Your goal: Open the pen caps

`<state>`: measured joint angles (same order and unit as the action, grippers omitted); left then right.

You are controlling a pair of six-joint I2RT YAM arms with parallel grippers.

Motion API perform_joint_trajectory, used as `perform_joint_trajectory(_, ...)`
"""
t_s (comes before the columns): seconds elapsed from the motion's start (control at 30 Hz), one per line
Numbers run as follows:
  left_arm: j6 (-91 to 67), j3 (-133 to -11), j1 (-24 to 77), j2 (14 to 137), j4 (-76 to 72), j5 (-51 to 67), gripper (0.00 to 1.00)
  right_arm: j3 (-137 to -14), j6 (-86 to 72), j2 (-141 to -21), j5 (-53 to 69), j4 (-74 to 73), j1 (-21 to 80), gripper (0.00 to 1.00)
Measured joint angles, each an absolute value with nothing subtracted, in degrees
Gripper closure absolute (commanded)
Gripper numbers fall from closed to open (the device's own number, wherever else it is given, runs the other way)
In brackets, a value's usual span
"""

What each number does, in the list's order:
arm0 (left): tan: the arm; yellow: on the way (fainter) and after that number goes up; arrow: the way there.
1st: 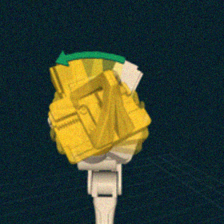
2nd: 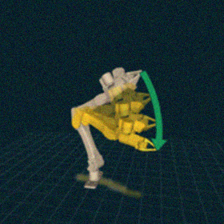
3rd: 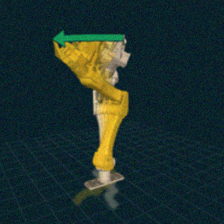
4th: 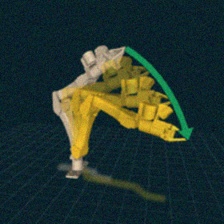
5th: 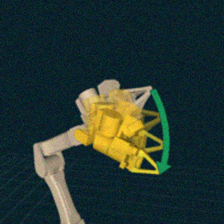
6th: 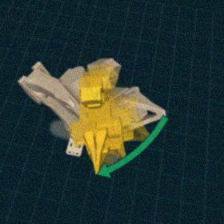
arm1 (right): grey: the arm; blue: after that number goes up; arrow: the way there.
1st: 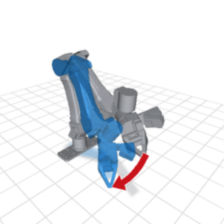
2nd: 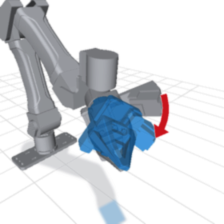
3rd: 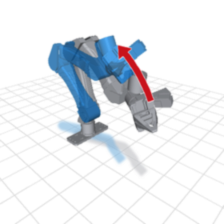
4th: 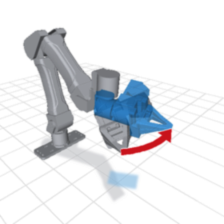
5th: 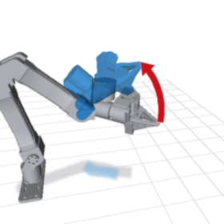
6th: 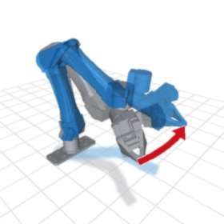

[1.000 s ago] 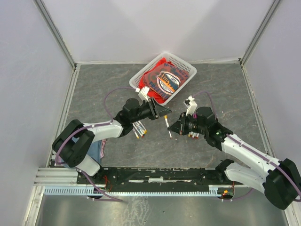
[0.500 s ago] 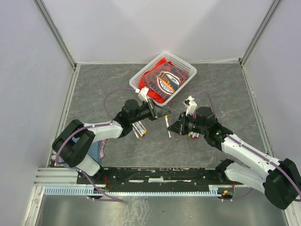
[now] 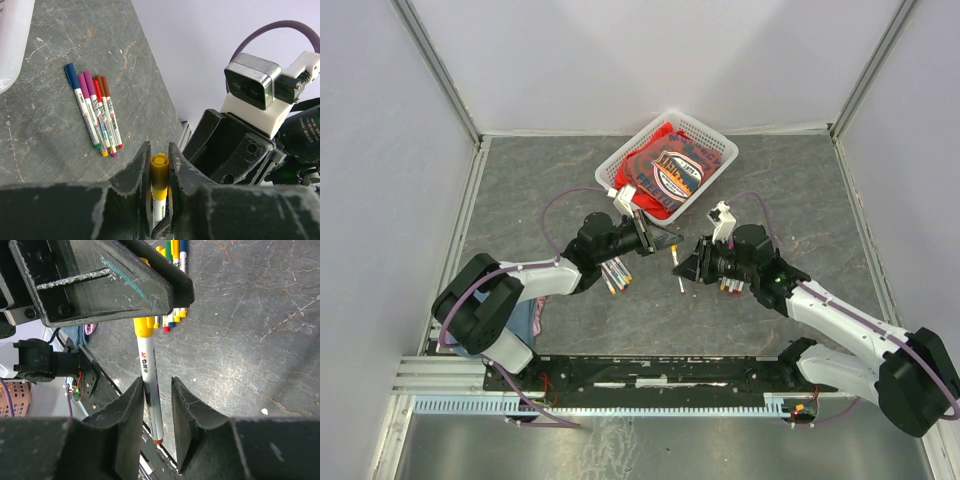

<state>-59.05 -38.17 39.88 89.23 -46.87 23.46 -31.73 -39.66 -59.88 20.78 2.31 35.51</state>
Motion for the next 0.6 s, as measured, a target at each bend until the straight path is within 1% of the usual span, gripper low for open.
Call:
perform_joint_trajectory(0.1, -59.2, -38.2, 39.9, 89.3, -47.1, 23.6, 0.97, -31.9, -39.6, -60.8, 20.9, 3.1, 35.5, 0.67)
perform_joint_trajectory(0.13, -59.2, -38.2, 39.9, 89.4, -47.3, 23.6, 0.97, -32.0, -39.6, -61.1, 21.0, 3.3, 35.5, 0.71)
perform_joint_trajectory(0.2, -59.2, -38.2, 39.9, 89.5, -47.5, 23.7, 0.97, -32.1, -39.7, -61.6, 21.2, 3.9, 35.5, 0.84)
perform_joint_trajectory(0.23, -59.2, -38.2, 39.9, 89.6, -47.5, 23.7, 0.97, -32.2, -39.6, -61.8, 21.4, 4.1, 35.6, 0.93)
perform_joint_trajectory(0.27, -59.2, -38.2, 39.8, 89.8, -47.5, 23.6, 0.97, -32.4, -39.6, -62.1, 21.9, 4.2, 35.6, 0.98)
perform_joint_trajectory(0.5, -59.5, -38.3, 39.6, 90.5, -46.4, 22.1, 0.97, -33.2, -38.4, -64.3, 21.7, 4.2, 35.7, 0.99)
perform_joint_trajectory(0.6, -58.4, -40.3, 39.7, 90.4, -40.7, 18.5, 0.97, -34.0, -36.8, -65.0, 19.6, 2.3, 35.7, 0.99)
